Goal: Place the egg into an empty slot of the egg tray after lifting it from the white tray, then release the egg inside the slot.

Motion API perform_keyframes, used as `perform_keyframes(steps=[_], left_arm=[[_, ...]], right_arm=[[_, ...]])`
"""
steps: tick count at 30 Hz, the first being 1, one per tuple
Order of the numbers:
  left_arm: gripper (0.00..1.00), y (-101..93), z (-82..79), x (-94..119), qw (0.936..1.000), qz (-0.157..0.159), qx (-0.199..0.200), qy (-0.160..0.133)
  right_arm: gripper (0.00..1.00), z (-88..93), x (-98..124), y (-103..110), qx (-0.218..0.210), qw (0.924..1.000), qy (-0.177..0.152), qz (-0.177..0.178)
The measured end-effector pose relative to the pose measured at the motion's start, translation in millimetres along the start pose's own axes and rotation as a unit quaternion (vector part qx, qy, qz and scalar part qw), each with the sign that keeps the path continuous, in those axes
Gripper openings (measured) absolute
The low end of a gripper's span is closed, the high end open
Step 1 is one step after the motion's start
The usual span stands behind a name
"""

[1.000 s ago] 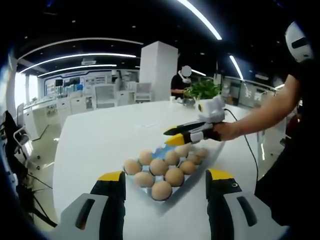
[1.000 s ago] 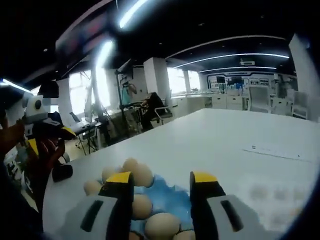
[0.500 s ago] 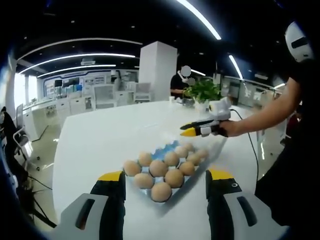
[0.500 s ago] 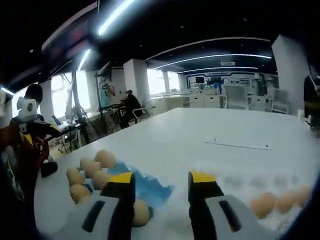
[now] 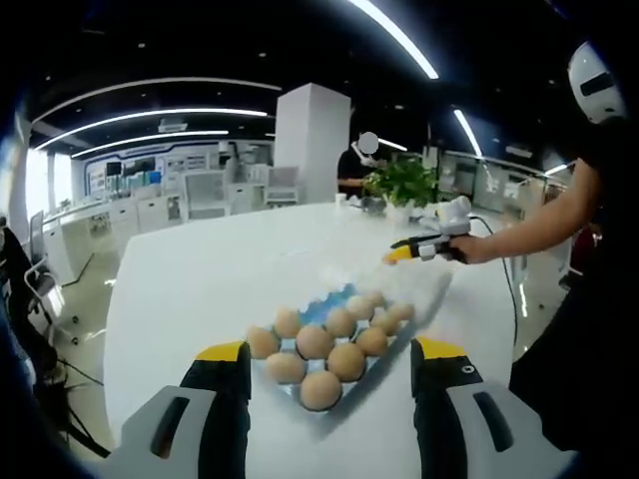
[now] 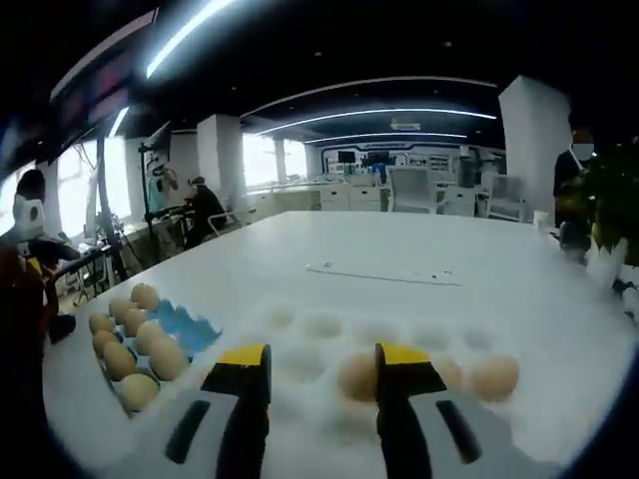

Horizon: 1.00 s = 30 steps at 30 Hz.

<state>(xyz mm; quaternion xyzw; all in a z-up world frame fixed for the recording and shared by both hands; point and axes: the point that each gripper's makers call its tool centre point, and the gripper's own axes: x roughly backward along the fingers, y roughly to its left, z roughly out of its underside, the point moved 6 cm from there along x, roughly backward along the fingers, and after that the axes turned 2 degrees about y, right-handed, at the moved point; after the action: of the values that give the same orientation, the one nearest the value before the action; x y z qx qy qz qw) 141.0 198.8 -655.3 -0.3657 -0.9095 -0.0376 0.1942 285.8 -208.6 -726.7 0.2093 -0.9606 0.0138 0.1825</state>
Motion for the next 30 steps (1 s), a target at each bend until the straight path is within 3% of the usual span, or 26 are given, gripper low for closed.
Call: perform_keyframes(steps=[10,18,20,30], left_arm=[[0.65,-2.5,-2.7,-1.8,1.0000,0.000,-0.003,0.001],[0.65,-3.0,-1.1,0.4,1.0000,-0.005,-0.002,0.004],[0.65,-3.0,-0.8,0.6,1.0000,-0.006,-0.002,0.005],[0.65,-3.8,0.0,-0.1,1.0000,-0.007,-0.001,0.007]], right_arm=[[0.36,11.2,-13.4,-10.4,0.015,0.9992,0.036,0.007],[0.31,16.3,-16.8,-3.9,0.029,0.9978,0.060,0.009],[0.29,16.0,-16.4,-3.7,0.053,0.9964,0.063,0.016],[0.26,14.4,-18.2,-4.6,0.063,0.9952,0.072,0.020]])
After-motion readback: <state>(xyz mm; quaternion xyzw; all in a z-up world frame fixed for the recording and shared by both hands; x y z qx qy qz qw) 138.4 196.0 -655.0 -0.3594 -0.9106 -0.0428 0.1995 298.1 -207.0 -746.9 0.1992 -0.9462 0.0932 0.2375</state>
